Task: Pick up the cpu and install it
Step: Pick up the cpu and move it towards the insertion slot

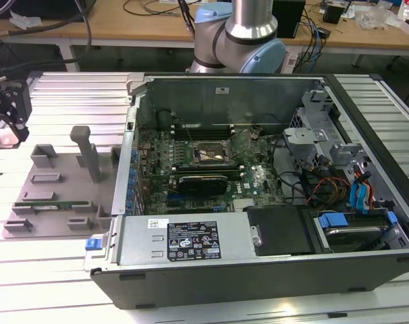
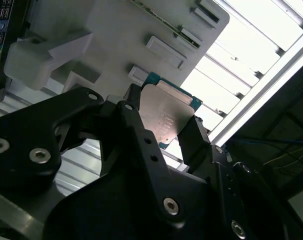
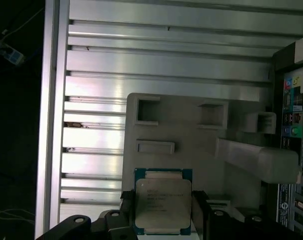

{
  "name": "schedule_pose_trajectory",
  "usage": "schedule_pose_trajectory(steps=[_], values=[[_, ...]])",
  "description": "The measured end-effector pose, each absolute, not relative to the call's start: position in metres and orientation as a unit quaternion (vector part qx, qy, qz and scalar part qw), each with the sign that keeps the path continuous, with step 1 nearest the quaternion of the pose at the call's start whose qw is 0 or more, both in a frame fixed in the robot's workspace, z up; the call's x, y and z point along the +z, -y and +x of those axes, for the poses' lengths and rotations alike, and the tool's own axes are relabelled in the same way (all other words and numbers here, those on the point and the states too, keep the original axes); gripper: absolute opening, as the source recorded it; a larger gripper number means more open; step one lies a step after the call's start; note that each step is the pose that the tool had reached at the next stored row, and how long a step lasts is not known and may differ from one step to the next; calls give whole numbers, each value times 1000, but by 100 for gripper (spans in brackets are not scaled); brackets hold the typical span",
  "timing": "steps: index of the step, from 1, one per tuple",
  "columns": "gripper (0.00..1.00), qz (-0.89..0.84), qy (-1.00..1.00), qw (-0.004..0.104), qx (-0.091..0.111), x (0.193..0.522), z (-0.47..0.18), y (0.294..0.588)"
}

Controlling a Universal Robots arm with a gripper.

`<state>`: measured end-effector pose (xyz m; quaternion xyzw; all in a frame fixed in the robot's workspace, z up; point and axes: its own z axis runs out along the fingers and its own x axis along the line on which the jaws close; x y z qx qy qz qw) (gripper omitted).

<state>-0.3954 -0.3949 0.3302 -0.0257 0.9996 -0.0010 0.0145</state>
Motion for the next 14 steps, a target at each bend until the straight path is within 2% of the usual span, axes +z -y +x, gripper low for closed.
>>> schedule_pose_trajectory(steps=[14], values=[[55,-26,-1000,15,-1,349,-395,395]])
